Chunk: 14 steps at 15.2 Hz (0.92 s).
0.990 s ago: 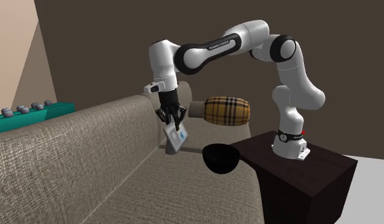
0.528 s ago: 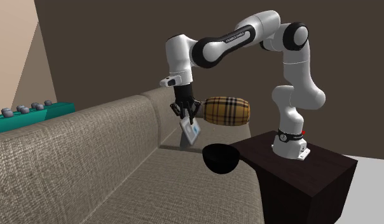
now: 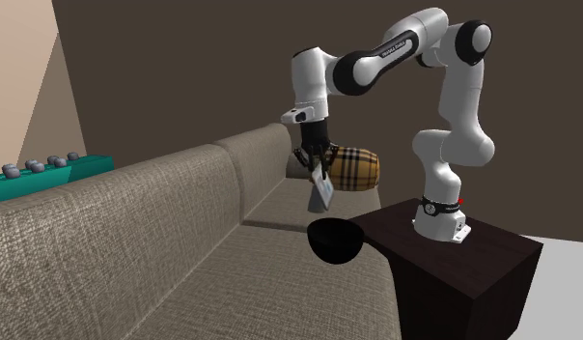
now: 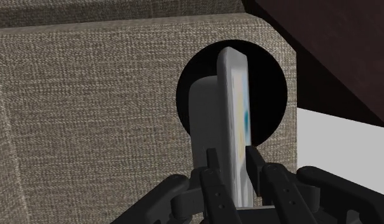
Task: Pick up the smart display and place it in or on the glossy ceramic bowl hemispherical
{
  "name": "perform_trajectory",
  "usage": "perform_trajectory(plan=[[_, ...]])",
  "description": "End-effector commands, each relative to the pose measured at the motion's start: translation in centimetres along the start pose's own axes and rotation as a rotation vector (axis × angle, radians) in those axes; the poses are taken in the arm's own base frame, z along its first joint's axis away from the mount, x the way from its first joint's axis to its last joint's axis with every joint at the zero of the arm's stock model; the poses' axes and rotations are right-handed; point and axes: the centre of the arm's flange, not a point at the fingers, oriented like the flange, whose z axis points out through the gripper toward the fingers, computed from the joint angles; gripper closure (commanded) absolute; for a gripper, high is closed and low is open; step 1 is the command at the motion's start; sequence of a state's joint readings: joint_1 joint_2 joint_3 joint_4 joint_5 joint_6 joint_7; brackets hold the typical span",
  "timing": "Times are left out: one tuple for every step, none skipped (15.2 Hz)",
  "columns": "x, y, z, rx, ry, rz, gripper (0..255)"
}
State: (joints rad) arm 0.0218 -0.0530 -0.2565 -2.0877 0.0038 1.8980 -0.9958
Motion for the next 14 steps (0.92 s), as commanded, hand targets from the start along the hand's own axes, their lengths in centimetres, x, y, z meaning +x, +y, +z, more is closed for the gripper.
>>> perform_trajectory(plan=[[-1.4, -2.2, 0.0, -0.001, 0.0, -0.001, 255], [-2.2, -3.3, 0.0, -0.001, 0.0, -0.001, 255], [-2.9, -4.4, -0.1, -0.001, 0.0, -0.001, 255], [-3.0, -4.6, -0.1, -0.001, 0.0, -0.001, 255], [-3.0, -4.5, 0.5, -0.001, 0.0, -0.001, 255], [-3.0, -4.5, 1.0, -0.001, 0.0, -0.001, 255], [-2.9, -4.4, 1.5, -0.001, 0.0, -0.001, 255], [-2.9, -4.3, 2.0, -0.001, 0.0, -0.001, 255], [-2.9, -4.3, 2.6, -0.001, 0.0, -0.001, 255], [-2.8, -4.2, 3.1, -0.001, 0.0, -0.001, 255], [-2.8, -4.1, 3.6, -0.001, 0.0, -0.001, 255], [-2.8, -4.1, 4.1, -0.001, 0.0, -0.001, 255], [-2.8, -4.0, 4.6, -0.001, 0.0, -0.001, 255], [-2.7, -3.9, 5.2, -0.001, 0.0, -0.001, 255]])
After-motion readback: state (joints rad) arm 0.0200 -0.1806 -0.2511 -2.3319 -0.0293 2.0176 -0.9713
